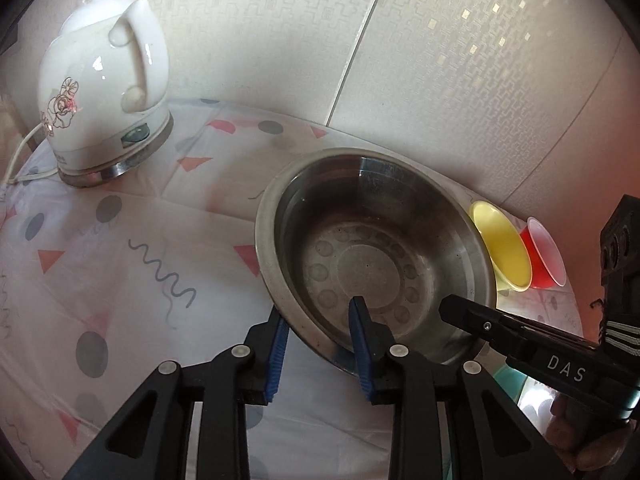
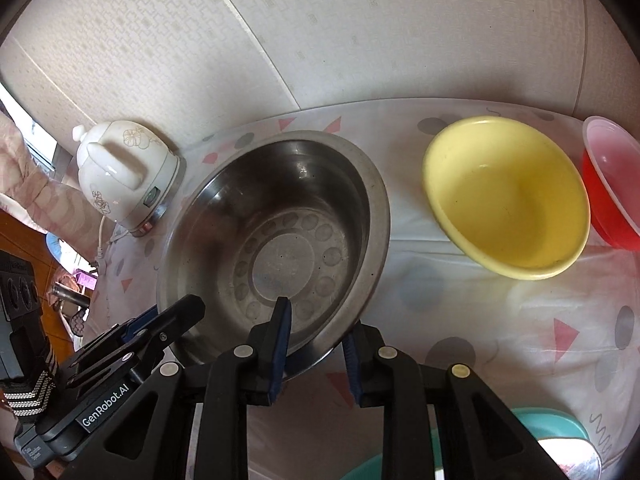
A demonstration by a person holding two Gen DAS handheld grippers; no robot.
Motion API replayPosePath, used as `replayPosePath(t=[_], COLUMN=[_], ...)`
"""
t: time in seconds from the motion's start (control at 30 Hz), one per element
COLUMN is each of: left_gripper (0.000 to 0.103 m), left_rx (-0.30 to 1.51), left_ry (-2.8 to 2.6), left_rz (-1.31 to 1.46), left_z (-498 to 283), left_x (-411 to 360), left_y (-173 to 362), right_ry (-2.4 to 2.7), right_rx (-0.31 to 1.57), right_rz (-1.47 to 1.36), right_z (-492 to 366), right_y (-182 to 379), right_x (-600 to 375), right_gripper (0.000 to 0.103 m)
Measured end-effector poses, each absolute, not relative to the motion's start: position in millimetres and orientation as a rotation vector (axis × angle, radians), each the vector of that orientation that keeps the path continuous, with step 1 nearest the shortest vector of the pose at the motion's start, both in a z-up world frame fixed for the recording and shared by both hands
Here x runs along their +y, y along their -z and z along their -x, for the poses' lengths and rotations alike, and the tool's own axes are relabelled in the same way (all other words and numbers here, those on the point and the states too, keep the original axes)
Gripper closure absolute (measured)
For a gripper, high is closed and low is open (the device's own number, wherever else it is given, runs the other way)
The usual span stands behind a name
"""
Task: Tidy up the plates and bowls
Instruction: 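Grasp the steel bowl rim with the left gripper, slide it across the cloth, open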
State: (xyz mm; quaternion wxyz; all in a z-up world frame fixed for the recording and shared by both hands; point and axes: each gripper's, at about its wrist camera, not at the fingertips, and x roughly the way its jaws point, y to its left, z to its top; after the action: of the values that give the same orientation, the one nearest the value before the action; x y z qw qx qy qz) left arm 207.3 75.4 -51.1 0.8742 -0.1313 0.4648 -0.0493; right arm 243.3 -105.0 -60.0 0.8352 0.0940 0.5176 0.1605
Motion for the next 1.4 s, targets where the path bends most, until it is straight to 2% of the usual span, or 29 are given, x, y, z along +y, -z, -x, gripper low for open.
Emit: replayPosePath(t=[0.4,0.77,0.97,1.17,1.4], left_gripper=[0.07,0.066,0.066,0.065,0.06], left_rx=[0.95,0.969,0.928,0.905,0.86], left_ry=[0.025,-0.032,-0.074,-0.105,-0.094], left_rz=[0.283,0.239,0.19,0.207,0.204], left_z=[-126,-70,-56,-53,-61], left_x=[100,111,121,131,124], left_y=[37,45,41,35,18], right_ry=[-0.482,-0.558,-0.55,-0.532,-0.497], right_rx=[1.084,1.129,1.144,1.134,1.06], right_rz=[-0.15,-0.126,-0.057,-0.045,-0.069], right_z=[-173,-129,-117,-109,-105], right_y=[39,50,53,49,30], right_x=[-85,-67,-60,-72,-96], right_gripper=[0.078,0.076,0.069,0.07,0.069])
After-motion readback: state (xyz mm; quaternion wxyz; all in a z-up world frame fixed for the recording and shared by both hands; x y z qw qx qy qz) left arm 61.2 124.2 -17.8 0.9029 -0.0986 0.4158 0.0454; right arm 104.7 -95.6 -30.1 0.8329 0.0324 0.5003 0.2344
